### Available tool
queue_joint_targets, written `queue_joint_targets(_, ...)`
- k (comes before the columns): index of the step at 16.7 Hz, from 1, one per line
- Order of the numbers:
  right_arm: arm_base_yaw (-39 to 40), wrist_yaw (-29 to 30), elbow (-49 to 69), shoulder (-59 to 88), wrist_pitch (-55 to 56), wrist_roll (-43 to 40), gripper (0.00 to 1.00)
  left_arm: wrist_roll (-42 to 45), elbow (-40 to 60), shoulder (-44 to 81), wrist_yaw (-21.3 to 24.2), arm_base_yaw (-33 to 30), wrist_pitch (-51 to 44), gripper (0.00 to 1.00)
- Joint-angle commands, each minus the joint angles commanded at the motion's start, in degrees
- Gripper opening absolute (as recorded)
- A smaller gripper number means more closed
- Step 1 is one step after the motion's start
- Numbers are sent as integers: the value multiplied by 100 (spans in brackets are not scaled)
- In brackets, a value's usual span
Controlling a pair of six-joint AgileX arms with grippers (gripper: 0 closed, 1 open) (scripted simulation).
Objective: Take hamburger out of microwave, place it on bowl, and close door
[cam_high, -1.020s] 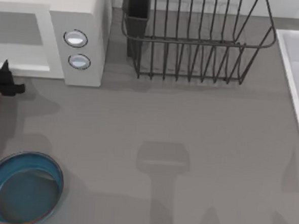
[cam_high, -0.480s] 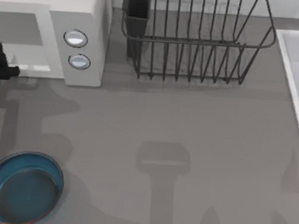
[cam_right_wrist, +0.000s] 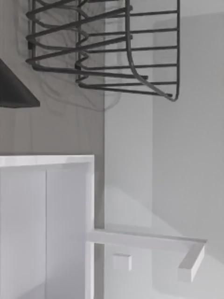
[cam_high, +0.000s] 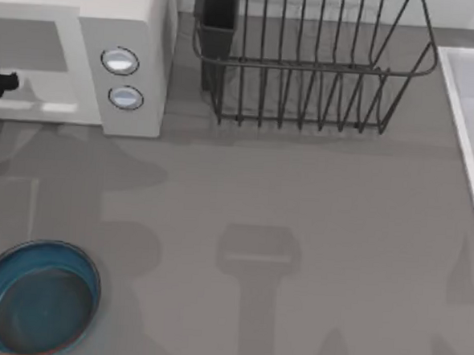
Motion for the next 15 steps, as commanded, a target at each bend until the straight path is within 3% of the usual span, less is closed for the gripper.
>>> queue_joint_targets(5,0,0,0,0,0,0,100,-44,18,13,-19,-24,-38,0)
queue_joint_targets(8,0,0,0,0,0,0,100,-548,270,-16,-182,-213,-535,0)
queue_joint_targets(11,0,0,0,0,0,0,100,-1620,743,-38,-501,-582,-1557,0)
queue_joint_targets(15,0,0,0,0,0,0,100,-3754,1556,-16,-1098,-1272,-3507,0)
